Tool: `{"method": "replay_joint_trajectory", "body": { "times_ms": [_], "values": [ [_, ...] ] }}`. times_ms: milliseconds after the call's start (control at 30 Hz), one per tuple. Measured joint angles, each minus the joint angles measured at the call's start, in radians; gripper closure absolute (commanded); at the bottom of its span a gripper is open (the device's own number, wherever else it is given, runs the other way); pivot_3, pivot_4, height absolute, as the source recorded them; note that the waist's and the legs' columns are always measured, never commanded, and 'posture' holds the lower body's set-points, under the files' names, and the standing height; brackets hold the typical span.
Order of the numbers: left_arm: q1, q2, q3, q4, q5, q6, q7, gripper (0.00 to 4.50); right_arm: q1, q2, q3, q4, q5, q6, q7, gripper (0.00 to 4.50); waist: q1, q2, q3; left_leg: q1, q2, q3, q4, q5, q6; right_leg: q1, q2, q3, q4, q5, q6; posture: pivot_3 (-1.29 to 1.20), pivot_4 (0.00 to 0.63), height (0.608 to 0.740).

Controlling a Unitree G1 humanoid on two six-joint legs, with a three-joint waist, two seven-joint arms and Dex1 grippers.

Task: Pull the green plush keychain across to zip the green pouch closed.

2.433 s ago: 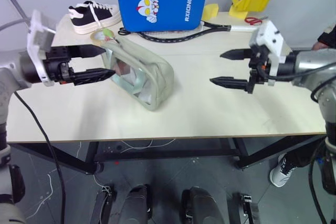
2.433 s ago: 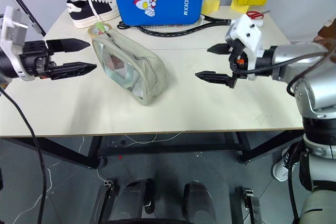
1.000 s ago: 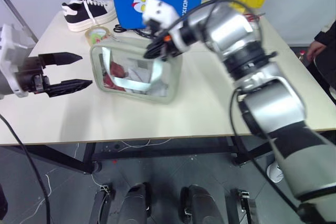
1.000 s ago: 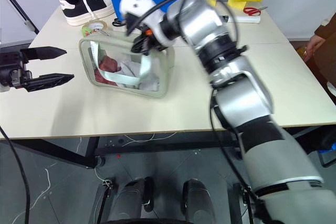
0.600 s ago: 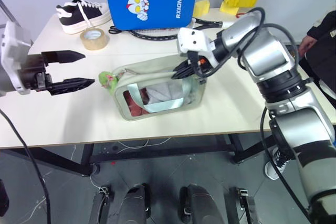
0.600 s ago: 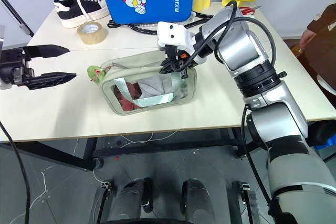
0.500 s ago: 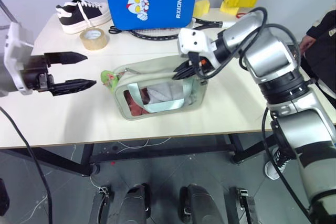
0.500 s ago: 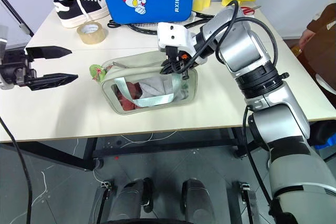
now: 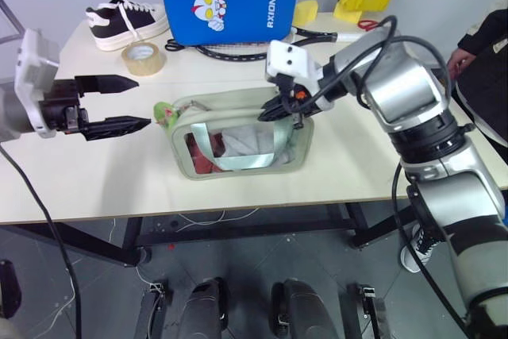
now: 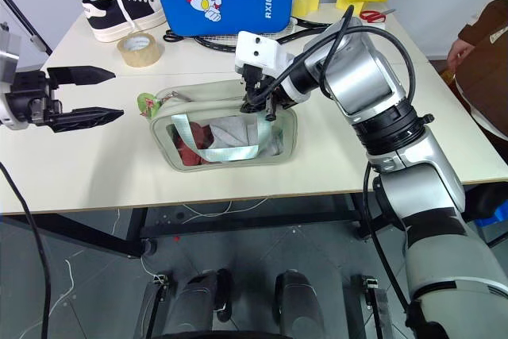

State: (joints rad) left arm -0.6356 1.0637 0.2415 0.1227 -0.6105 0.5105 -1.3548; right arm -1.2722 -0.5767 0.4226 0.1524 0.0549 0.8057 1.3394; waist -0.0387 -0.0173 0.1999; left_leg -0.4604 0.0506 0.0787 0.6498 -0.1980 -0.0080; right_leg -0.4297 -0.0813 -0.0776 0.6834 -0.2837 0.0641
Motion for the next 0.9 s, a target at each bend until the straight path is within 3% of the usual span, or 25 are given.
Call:
{"method": "replay_joint_trajectory", "body": {
  "times_ms": [33,133,267,333,367,500,567,633,700,900],
  "values": [
    [0.0,-0.001,-0.004,0.004,0.002,0.0,-0.001,0.0,0.0,0.0,0.0,-0.002,0.003,0.01,-0.002,4.48,0.0,0.0,0.0,0.0,0.0,0.0,0.0,0.0,0.0,0.0,0.0,0.0,0.0,0.0,0.0,0.0,0.15,0.74],
    [-0.006,-0.006,-0.023,0.015,0.011,0.0,-0.005,0.0,0.011,-0.005,0.0,-0.033,0.009,0.043,-0.018,3.49,0.0,0.0,0.0,0.0,0.0,0.0,0.0,0.0,0.0,0.0,0.0,0.0,0.0,0.0,0.0,0.0,0.15,0.74],
    [-0.012,-0.009,-0.03,0.016,0.011,0.0,-0.017,0.0,0.028,-0.033,-0.008,-0.079,0.033,0.064,-0.028,1.67,0.003,0.0,0.0,0.0,0.0,0.0,0.0,0.0,0.0,0.0,0.0,0.0,0.0,0.0,0.0,0.0,0.15,0.74],
    [-0.022,-0.014,-0.032,0.016,0.011,0.001,-0.02,0.0,0.028,-0.085,-0.05,-0.091,0.056,0.072,-0.025,0.41,0.009,0.0,0.0,0.0,0.0,0.0,0.001,0.0,0.0,0.0,0.0,0.0,0.0,0.0,0.0,0.0,0.15,0.74],
    [-0.024,-0.015,-0.032,0.016,0.011,0.001,-0.021,0.0,0.03,-0.121,-0.068,-0.103,0.068,0.072,-0.016,0.07,0.016,0.0,0.0,0.0,0.0,0.0,0.001,0.0,0.0,0.0,0.0,0.0,0.0,0.0,0.0,0.0,0.15,0.74],
    [-0.024,-0.016,-0.032,0.02,0.012,0.002,-0.03,0.0,0.101,-0.262,-0.137,-0.2,0.104,0.058,0.022,0.07,0.026,-0.001,0.0,0.0,0.0,0.0,0.001,0.0,0.0,0.001,0.0,0.0,-0.001,0.0,0.0,0.0,0.15,0.74],
    [-0.024,-0.016,-0.032,0.025,0.013,0.002,-0.033,0.0,0.149,-0.277,-0.135,-0.215,0.109,0.05,0.024,0.07,0.023,0.0,0.0,0.0,0.0,0.0,0.002,0.0,0.0,0.001,0.0,0.0,-0.001,0.0,0.0,0.0,0.15,0.74],
    [-0.029,-0.026,-0.036,0.036,0.016,-0.002,-0.036,0.0,0.19,-0.278,-0.13,-0.223,0.106,0.036,0.011,0.56,0.019,0.0,0.0,0.001,0.0,0.001,0.001,0.0,0.0,0.0,0.001,0.001,0.0,0.001,-0.001,0.0,0.15,0.74],
    [-0.038,-0.039,-0.052,0.064,0.031,-0.012,-0.037,0.0,0.217,-0.275,-0.113,-0.228,0.099,0.027,-0.011,1.33,0.02,0.0,0.0,0.001,0.001,0.001,0.002,0.0,0.0,0.0,0.001,0.001,0.001,0.001,-0.001,0.0,0.15,0.74],
    [-0.104,-0.095,-0.113,0.21,0.097,-0.041,-0.036,0.0,0.233,-0.26,-0.1,-0.233,0.098,0.041,-0.06,4.4,0.025,0.0,0.0,0.0,0.0,0.001,0.003,0.001,0.0,0.0,0.001,0.001,0.001,0.001,-0.001,0.0,0.15,0.74]
  ]
}}
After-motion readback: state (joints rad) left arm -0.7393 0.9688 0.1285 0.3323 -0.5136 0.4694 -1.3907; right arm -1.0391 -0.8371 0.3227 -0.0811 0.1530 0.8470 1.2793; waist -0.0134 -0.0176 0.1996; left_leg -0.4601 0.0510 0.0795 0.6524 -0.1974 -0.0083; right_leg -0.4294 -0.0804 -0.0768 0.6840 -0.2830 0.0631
